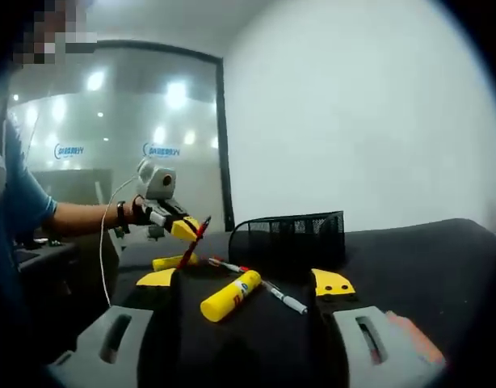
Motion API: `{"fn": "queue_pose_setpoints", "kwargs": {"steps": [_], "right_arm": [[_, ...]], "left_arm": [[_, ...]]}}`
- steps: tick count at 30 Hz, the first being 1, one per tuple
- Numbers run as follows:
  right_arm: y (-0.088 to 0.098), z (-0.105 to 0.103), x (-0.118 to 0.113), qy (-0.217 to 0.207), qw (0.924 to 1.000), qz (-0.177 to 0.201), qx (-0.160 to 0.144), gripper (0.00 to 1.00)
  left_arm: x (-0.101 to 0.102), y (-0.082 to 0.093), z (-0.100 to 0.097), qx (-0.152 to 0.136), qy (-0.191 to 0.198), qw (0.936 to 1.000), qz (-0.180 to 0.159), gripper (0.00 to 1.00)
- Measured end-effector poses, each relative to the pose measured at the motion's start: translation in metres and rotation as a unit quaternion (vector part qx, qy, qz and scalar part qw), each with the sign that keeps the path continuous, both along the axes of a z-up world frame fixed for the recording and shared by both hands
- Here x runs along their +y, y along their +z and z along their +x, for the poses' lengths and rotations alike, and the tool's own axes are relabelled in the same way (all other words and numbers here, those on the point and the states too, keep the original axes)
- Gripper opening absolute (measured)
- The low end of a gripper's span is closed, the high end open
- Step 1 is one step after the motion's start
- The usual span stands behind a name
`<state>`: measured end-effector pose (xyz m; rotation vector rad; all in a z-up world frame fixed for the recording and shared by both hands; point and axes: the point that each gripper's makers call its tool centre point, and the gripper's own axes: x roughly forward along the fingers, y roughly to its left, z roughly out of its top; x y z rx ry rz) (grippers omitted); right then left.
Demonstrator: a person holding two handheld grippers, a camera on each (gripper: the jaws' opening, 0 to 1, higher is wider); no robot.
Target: Pick up pens and glue sticks and place them into the holder.
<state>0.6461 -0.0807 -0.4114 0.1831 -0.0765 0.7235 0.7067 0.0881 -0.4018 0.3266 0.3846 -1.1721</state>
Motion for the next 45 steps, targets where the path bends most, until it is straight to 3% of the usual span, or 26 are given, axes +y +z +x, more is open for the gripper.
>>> {"fn": "queue_pose_setpoints", "kwargs": {"steps": [4,7,11,15,22,29,35,41,45], "right_arm": [[0.008,-0.001,0.002,0.01,0.9993,0.031,0.016,0.48],[0.025,0.0,0.009,0.02,0.9977,0.062,0.021,0.43],[0.049,0.0,0.033,0.039,0.9978,0.053,0.004,0.43],[0.067,0.002,0.064,0.073,0.9958,0.055,0.009,0.41],[0.066,0.003,0.11,0.102,0.9926,0.05,0.043,0.32],[0.074,-0.005,0.149,0.14,0.9888,0.038,0.036,0.32],[0.075,-0.002,0.162,0.147,0.9856,0.055,0.064,0.24],[0.072,-0.005,0.176,0.158,0.9845,0.037,0.067,0.18],[0.069,-0.018,0.184,0.159,0.9843,0.035,0.07,0.15]], "left_arm": [[0.0,0.009,-0.015,-0.008,0.002,0.9997,-0.024,0.06],[0.0,0.012,-0.022,-0.012,0.005,0.9995,-0.03,0.06],[0.002,0.019,-0.031,-0.017,0.009,0.9989,-0.043,0.06],[0.001,0.027,-0.044,-0.018,0.011,0.997,-0.075,0.06],[0.006,0.034,-0.065,-0.024,0.021,0.9939,-0.105,0.06],[0.008,0.034,-0.08,-0.026,0.028,0.9911,-0.128,0.06],[0.013,0.036,-0.078,-0.033,0.032,0.9902,-0.132,0.06],[0.014,0.032,-0.083,-0.034,0.032,0.9905,-0.13,0.06],[0.015,0.033,-0.083,-0.033,0.034,0.9896,-0.136,0.06]]}}
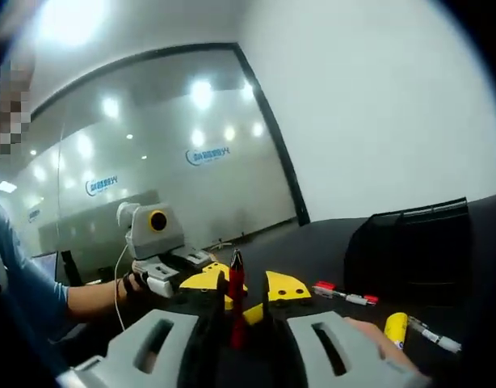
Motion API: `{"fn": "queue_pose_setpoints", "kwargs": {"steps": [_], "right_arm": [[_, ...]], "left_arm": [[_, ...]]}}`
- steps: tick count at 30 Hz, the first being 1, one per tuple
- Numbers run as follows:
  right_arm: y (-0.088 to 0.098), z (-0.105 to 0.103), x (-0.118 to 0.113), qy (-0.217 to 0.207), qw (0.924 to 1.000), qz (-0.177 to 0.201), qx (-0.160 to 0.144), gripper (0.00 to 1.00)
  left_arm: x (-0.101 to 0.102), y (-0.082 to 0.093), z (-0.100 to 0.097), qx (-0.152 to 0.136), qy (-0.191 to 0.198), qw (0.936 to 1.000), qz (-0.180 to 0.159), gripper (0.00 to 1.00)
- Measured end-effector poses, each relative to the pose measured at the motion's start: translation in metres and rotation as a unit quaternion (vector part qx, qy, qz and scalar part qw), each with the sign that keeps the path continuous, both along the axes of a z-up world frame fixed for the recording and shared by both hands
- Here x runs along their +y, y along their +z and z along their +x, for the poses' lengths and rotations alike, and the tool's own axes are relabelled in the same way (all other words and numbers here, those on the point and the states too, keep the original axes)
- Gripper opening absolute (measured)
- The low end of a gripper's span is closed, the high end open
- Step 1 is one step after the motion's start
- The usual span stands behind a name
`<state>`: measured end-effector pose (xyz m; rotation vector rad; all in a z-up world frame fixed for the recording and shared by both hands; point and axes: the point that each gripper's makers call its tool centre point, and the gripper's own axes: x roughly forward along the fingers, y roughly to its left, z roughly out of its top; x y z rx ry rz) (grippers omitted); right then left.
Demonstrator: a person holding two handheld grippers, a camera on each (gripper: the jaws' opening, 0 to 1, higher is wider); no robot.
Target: Pick up pens and glue sticks and place them into the holder.
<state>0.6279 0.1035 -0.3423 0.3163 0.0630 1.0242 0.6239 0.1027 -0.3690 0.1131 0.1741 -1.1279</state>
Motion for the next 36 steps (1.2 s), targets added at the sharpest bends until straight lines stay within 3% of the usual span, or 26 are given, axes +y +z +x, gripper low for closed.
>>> {"fn": "queue_pose_setpoints", "kwargs": {"steps": [8,16,19,23,25,27,31,36], "right_arm": [[-0.004,-0.016,0.011,0.003,1.0,0.0,0.0,0.05],[-0.003,-0.003,0.01,0.007,1.0,0.002,0.003,0.05],[-0.003,-0.007,0.013,0.005,1.0,0.001,0.0,0.04],[-0.001,-0.005,0.013,0.001,1.0,0.003,0.0,0.04],[0.003,0.0,0.009,-0.003,1.0,0.001,-0.003,0.04],[0.004,0.005,0.003,-0.012,0.9999,-0.006,-0.007,0.04],[0.003,0.011,-0.01,-0.028,0.9995,-0.013,-0.007,0.04],[0.003,0.016,-0.019,-0.04,0.9991,-0.014,-0.007,0.04]], "left_arm": [[0.004,-0.001,0.003,-0.002,0.011,0.9999,-0.003,0.06],[0.008,-0.002,0.005,-0.001,0.017,0.9999,-0.002,0.06],[0.01,-0.002,0.006,-0.001,0.02,0.9998,-0.007,0.07],[0.013,-0.007,0.004,0.009,0.02,0.9997,-0.012,0.15],[0.02,-0.012,0.001,0.007,0.02,0.9997,-0.013,0.18],[0.031,-0.014,0.003,0.013,0.037,0.9985,-0.037,0.2],[0.051,-0.016,0.003,0.029,0.052,0.9943,-0.089,0.36],[0.088,-0.026,0.011,0.023,0.1,0.9889,-0.108,0.39]]}}
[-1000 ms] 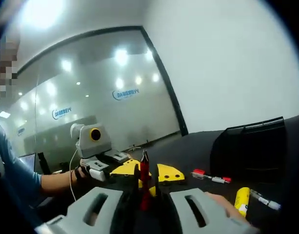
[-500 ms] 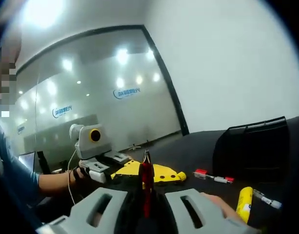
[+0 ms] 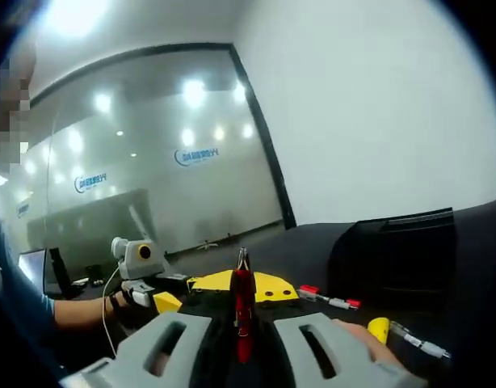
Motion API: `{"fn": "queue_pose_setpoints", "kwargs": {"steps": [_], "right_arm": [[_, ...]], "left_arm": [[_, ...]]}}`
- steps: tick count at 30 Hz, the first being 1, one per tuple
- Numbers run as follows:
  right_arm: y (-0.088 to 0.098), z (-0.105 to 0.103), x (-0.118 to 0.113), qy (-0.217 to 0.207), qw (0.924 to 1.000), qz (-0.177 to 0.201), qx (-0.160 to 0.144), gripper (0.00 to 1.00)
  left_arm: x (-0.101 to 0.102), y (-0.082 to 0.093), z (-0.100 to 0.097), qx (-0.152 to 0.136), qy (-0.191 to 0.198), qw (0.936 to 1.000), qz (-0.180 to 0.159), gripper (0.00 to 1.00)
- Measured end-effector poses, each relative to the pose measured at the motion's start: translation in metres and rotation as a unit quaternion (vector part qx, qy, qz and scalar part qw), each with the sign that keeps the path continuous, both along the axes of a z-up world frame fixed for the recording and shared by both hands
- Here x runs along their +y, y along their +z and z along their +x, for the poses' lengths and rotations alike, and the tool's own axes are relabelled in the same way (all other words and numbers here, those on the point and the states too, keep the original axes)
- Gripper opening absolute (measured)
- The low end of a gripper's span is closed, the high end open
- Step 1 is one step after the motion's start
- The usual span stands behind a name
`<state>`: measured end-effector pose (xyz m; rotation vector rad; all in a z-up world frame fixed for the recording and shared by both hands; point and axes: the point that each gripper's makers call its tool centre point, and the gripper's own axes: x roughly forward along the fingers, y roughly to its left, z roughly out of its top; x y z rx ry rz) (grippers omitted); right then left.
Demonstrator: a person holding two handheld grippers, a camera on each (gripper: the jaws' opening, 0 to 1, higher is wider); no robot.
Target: Pick up pens and glue sticks and place them into the holder.
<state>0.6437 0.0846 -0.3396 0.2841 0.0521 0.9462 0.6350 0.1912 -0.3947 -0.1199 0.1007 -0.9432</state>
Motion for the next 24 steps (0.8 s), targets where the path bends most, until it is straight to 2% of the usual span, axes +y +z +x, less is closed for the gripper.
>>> {"fn": "queue_pose_setpoints", "kwargs": {"steps": [3,5,9,10,13,15,18,24], "right_arm": [[0.001,0.008,-0.004,-0.005,1.0,-0.003,0.001,0.04],[0.001,0.012,-0.006,-0.008,1.0,-0.004,0.0,0.04],[0.004,0.024,-0.014,-0.021,0.9997,-0.011,-0.004,0.04],[0.004,0.026,-0.016,-0.024,0.9996,-0.014,-0.005,0.04],[0.007,0.028,-0.021,-0.032,0.9993,-0.016,-0.009,0.04],[0.009,0.031,-0.025,-0.039,0.999,-0.017,-0.011,0.04],[0.012,0.034,-0.03,-0.048,0.9986,-0.018,-0.014,0.04],[0.022,0.042,-0.034,-0.062,0.9976,-0.022,-0.023,0.04]], "left_arm": [[0.013,-0.002,0.007,-0.001,0.019,0.9998,-0.011,0.45],[0.022,-0.002,0.016,-0.006,0.027,0.9996,-0.009,0.54],[0.025,-0.013,0.026,-0.01,0.032,0.9994,0.012,0.83],[0.027,-0.017,0.028,-0.006,0.031,0.9994,0.015,0.86],[0.031,-0.028,0.033,0.003,0.027,0.9995,0.014,0.92],[0.03,-0.034,0.033,0.005,0.028,0.9995,0.013,0.92],[0.032,-0.048,0.039,0.005,0.04,0.9986,0.035,0.96],[0.034,-0.053,0.041,0.003,0.046,0.9986,0.024,0.96]]}}
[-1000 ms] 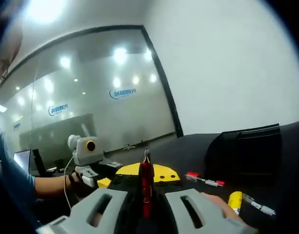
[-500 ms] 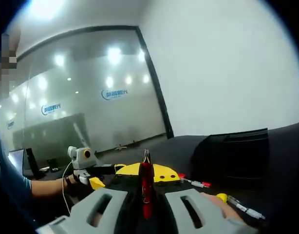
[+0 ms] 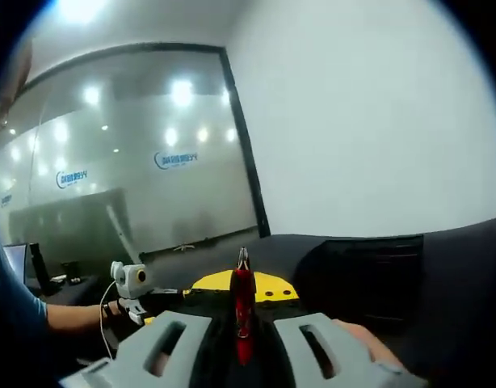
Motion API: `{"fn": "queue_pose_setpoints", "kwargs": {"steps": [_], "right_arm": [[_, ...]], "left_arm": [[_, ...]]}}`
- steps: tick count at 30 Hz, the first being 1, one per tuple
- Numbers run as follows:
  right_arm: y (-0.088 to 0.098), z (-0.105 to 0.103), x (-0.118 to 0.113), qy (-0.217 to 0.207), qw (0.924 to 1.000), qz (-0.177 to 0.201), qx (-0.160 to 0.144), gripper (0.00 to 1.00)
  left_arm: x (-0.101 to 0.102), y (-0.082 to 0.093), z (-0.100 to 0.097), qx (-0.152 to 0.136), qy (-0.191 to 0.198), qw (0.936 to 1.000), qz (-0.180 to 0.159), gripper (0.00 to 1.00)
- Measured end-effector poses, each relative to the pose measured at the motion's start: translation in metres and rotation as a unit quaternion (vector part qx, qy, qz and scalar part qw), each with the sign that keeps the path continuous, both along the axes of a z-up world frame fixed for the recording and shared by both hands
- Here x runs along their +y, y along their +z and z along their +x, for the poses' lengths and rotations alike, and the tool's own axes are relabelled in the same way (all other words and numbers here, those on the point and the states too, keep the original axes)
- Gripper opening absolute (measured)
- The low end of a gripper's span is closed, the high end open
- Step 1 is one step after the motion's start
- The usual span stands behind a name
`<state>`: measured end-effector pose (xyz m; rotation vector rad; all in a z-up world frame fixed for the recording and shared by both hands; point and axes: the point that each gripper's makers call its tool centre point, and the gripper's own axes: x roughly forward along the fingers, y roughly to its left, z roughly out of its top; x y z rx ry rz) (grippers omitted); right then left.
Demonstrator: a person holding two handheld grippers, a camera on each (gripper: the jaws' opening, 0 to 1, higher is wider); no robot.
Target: Pick up pens and glue sticks and place them into the holder.
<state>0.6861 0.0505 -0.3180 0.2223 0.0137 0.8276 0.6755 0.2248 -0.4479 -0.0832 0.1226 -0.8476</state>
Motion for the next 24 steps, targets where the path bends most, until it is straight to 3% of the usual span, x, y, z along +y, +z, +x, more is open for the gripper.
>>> {"fn": "queue_pose_setpoints", "kwargs": {"steps": [11,24], "right_arm": [[0.025,0.032,0.005,-0.015,0.9992,-0.028,-0.023,0.04],[0.063,0.093,0.008,-0.044,0.9969,-0.033,-0.055,0.04]], "left_arm": [[-0.011,-0.019,-0.013,-0.001,-0.011,0.9993,0.035,0.96],[-0.006,-0.009,-0.012,-0.01,-0.005,0.9999,-0.001,0.93]]}}
